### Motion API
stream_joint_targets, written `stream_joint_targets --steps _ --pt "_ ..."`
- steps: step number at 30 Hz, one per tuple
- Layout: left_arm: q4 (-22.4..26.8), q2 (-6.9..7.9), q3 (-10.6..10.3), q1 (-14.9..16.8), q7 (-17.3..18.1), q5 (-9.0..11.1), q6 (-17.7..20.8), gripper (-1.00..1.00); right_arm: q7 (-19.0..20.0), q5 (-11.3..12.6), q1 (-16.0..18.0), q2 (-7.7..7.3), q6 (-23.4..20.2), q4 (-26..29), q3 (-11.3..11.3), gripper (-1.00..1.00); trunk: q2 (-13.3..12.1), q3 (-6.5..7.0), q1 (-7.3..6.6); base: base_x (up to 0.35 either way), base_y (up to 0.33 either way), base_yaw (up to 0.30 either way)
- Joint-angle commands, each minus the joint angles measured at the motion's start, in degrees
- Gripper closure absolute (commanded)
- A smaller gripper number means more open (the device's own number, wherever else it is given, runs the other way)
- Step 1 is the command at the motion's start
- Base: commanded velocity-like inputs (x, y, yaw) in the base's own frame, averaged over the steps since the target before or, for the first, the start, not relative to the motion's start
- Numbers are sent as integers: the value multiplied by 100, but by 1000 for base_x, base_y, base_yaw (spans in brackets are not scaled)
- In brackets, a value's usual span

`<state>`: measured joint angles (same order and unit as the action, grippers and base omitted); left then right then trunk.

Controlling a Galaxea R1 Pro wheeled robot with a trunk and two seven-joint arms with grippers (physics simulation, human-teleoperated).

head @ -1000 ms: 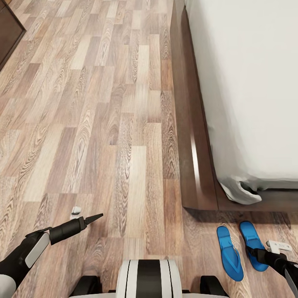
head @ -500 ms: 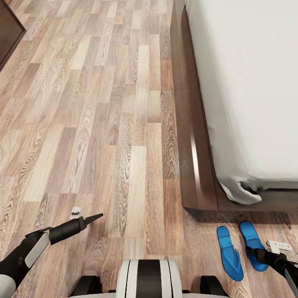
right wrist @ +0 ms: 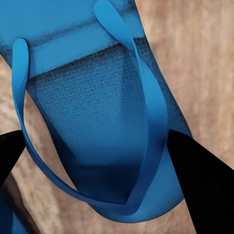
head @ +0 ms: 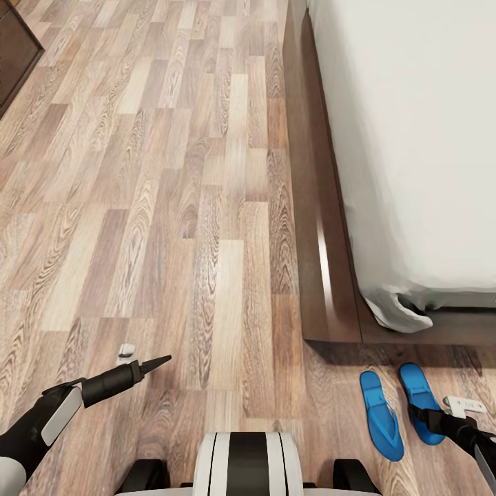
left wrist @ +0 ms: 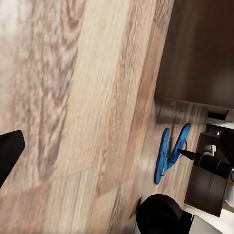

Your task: In the bedroom, move the book from the bed onto either nightstand, and place the two sandals side by side next to the bed.

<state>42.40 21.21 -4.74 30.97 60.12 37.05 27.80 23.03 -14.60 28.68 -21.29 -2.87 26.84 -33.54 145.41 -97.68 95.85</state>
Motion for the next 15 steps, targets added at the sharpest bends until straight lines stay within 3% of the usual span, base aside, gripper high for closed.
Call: stream_joint_targets --steps 1,15 --pt "-4 6 -27 5 -2 58 50 -100 -10 -2 -3 11 -29 -79 -65 100 1 -4 2 0 0 0" --pt "-4 6 -27 5 0 63 50 -100 -10 1 -3 11 -29 -80 -65 100 -1 19 0 0 0 0"
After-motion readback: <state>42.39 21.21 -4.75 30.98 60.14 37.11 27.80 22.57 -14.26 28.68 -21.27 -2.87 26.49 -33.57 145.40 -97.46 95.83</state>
